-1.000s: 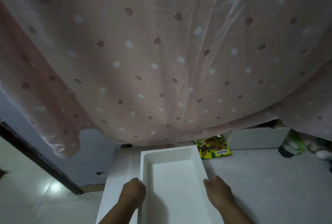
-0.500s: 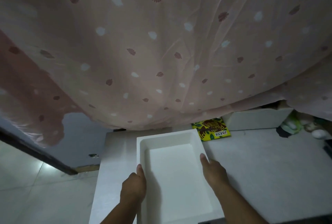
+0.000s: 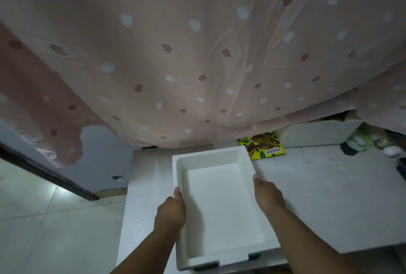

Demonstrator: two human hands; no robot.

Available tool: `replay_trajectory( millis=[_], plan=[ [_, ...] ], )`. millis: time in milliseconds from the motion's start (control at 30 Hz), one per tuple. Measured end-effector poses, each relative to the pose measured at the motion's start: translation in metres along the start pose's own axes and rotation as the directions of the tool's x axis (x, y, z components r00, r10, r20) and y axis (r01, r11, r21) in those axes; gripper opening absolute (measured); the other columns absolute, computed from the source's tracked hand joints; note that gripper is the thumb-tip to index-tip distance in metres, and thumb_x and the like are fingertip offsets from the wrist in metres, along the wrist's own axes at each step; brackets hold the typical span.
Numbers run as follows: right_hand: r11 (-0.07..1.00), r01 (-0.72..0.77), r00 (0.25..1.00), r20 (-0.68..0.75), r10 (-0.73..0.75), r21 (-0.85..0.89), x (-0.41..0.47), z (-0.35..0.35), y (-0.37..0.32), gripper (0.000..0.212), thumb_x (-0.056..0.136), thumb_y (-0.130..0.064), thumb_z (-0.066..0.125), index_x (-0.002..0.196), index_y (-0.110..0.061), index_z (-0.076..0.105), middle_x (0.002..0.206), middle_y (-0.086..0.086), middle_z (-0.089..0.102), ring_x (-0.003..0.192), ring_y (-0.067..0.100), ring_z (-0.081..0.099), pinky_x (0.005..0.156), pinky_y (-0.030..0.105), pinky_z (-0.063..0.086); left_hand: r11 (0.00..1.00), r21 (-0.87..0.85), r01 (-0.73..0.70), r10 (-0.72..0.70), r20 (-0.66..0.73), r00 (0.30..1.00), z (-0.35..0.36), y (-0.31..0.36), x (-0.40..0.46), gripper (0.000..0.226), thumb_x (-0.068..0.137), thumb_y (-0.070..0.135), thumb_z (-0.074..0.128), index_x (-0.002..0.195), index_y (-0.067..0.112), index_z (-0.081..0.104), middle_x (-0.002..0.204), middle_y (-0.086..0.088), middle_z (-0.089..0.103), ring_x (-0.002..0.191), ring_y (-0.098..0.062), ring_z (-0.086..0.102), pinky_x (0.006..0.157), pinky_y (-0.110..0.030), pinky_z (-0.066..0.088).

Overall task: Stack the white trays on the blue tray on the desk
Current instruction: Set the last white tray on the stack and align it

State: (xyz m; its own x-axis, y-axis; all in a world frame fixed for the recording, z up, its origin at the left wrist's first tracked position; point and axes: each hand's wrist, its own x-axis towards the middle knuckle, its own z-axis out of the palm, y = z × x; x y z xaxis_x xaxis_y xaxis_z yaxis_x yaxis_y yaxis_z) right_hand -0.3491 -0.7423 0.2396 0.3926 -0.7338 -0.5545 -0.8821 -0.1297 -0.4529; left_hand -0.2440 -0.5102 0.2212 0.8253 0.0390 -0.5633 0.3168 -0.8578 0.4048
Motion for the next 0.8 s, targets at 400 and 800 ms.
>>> replay_trajectory(
  millis=[400,800],
  plan=[
    [0.808,0.388,0.895,-0.028,-0.445,-0.443,-0.059,0.018,0.038,0.09,0.088,-0.078,0.022,0.159,-0.029,-0.004,0.167,0.002,0.0,0.147,0.029,0.025,0.11,0.049,0.038,0.79,0.431,-0.436,0.46,0.053,0.886,0.022,-0.002,-0.098,0.129,0.059,0.1,0.022,0.152,0.026,-0.027,0.159,-0.01,-0.034,0.148,-0.031,-0.028,0.122,-0.052,-0.004],
    [0.672,0.489,0.833,0.07,-0.549,-0.556,-0.066,0.017,0.051,0.089,0.087,-0.08,0.017,0.159,-0.031,-0.003,0.167,0.009,-0.013,0.151,0.034,0.009,0.115,0.053,0.025,0.686,0.563,-0.461,0.502,0.093,0.86,0.034,-0.016,-0.106,0.135,0.047,0.107,0.015,0.151,0.032,-0.029,0.157,-0.01,-0.037,0.141,-0.035,-0.04,0.119,-0.058,-0.012]
  ],
)
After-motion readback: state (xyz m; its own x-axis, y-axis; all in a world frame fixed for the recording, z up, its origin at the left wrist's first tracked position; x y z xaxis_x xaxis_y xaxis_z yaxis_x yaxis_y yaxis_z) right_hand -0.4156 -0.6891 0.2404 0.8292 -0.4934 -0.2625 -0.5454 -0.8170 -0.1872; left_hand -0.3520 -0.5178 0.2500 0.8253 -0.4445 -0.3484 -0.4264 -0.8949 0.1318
